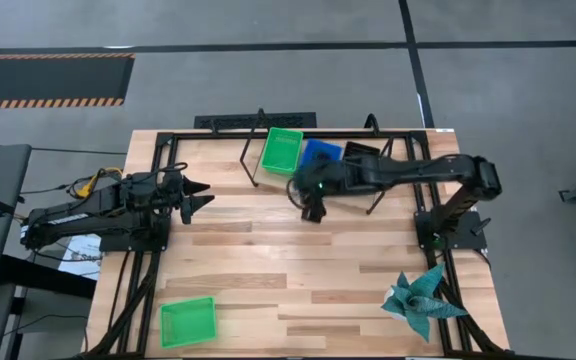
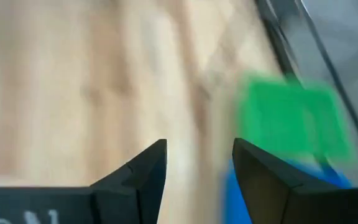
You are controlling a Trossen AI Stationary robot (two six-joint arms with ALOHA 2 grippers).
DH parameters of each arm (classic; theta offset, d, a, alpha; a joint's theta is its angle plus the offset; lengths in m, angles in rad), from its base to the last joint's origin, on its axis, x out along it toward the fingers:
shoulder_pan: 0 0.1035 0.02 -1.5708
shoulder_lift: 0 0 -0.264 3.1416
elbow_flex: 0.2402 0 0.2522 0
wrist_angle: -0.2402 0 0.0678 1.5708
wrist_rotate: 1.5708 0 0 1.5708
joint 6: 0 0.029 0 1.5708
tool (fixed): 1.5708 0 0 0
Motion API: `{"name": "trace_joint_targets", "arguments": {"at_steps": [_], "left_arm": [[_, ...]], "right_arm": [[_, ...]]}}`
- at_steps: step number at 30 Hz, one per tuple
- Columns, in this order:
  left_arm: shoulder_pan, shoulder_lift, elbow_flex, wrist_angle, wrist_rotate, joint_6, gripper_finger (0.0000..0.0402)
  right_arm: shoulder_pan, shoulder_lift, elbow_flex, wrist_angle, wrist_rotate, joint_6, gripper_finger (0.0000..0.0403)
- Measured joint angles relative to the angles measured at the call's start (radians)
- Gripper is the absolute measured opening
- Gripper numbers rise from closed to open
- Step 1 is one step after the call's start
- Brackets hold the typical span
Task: Stack baskets on shelf by color
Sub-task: Stack the green bin on top of the green bin on the shelf
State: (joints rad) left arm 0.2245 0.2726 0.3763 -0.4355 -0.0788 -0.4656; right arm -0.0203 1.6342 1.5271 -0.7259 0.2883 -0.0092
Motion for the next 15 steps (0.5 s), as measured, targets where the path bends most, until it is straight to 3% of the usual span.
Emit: {"name": "trace_joint_targets", "arguments": {"at_steps": [5,13,15], "left_arm": [[0.0,0.0,0.0,0.0,0.0,-0.001,0.0227],[0.0,0.0,0.0,0.0,0.0,-0.029,0.0227],[0.0,0.0,0.0,0.0,0.0,-0.029,0.0227]], "right_arm": [[0.144,0.039,0.002,0.298,-0.108,-0.074,0.0199],[0.307,0.301,0.004,0.785,-0.112,-0.354,0.0202],[0.316,0.377,0.035,0.819,-0.133,-0.406,0.0204]]}}
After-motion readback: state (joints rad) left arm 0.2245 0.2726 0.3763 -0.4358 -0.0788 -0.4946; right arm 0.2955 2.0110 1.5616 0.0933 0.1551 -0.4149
